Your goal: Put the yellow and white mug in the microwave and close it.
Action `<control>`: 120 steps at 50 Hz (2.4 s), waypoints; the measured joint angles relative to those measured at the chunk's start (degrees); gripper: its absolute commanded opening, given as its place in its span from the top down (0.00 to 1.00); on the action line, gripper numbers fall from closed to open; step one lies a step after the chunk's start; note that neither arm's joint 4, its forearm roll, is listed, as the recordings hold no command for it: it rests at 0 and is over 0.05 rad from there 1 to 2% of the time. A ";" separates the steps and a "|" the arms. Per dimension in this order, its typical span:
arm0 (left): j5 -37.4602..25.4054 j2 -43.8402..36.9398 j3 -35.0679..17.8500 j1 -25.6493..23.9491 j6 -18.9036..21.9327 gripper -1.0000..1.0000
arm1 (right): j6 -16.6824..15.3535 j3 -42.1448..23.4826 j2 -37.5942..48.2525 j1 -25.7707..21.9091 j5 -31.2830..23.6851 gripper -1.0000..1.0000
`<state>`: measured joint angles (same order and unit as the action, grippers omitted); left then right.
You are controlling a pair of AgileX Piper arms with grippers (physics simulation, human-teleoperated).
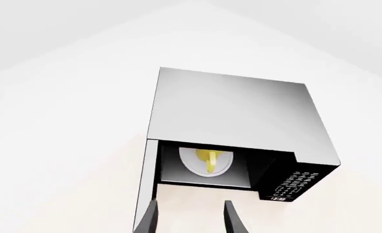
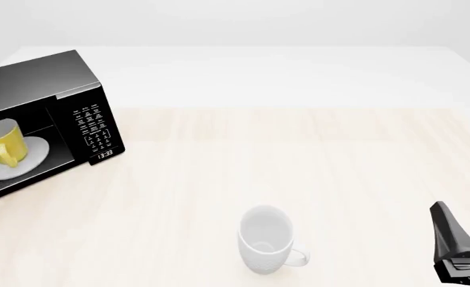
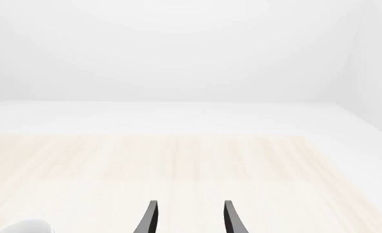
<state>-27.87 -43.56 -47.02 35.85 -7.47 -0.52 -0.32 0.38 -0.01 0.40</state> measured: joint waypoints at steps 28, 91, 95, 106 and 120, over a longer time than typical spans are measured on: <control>-3.07 -1.27 -2.89 16.36 2.54 0.00 | 0.00 0.02 0.14 0.00 0.15 0.00; 4.71 -13.74 4.85 39.76 3.91 0.00 | 0.01 0.02 0.01 0.00 0.04 0.00; 5.85 -14.93 5.75 40.58 4.37 0.00 | 0.01 0.02 0.00 0.00 0.04 0.00; 8.99 -18.24 8.12 42.24 5.70 0.00 | 0.01 0.02 -0.02 0.00 0.01 0.00; 12.38 -21.46 10.77 42.37 7.59 0.00 | 0.01 0.01 -0.08 0.01 -0.05 0.00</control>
<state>-15.48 -65.02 -36.25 78.22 0.13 -0.51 -0.30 0.30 0.00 0.35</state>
